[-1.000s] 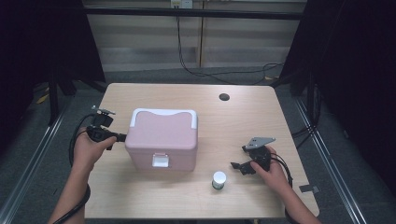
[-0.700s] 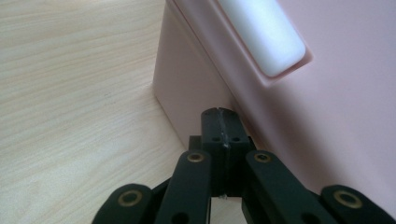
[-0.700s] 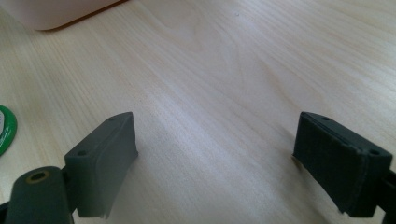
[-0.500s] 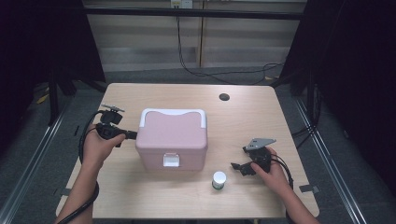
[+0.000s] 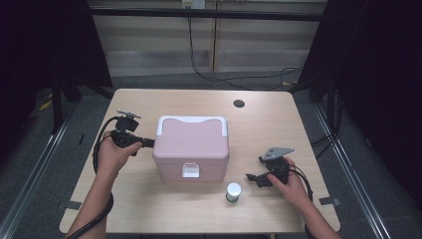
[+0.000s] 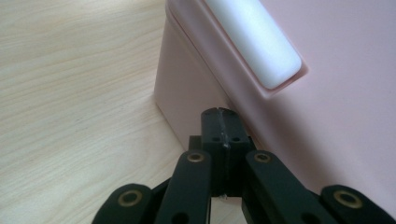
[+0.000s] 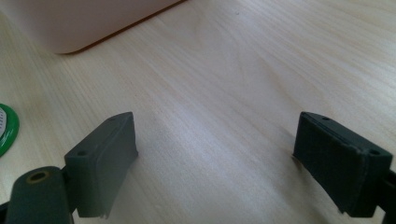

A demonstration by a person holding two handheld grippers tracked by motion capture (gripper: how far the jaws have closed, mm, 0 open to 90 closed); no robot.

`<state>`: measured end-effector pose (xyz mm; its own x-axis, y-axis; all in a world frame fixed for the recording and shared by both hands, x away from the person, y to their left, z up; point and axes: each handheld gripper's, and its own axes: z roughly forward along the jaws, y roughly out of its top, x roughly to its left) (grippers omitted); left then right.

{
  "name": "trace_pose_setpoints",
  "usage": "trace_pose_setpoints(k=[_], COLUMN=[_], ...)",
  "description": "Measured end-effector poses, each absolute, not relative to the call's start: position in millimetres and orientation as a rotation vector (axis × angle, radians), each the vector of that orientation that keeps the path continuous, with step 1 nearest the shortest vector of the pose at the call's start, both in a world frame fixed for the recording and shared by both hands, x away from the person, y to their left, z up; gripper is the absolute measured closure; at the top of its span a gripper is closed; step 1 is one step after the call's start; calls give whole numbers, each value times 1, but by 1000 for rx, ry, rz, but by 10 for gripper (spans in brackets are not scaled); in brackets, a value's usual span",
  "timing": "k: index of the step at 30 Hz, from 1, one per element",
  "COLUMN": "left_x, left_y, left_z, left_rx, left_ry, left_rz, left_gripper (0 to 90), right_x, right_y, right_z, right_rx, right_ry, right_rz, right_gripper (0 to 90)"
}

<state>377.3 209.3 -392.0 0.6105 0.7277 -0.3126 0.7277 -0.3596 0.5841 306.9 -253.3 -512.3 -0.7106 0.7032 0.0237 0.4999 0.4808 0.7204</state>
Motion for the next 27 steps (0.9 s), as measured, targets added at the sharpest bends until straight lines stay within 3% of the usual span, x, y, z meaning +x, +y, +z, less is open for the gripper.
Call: trace_pose_setpoints(k=[27], left_x=[377], left_y=[184], left_z=[-394], left_rx=[2094], left_ry=[1136], left_rz=[-33], left_gripper=[900], right_x=[307], right_y=[-253], right_z=[-512], right_rx=[1024], right_ry=[2456], right_rz=[1061], right_gripper=[122])
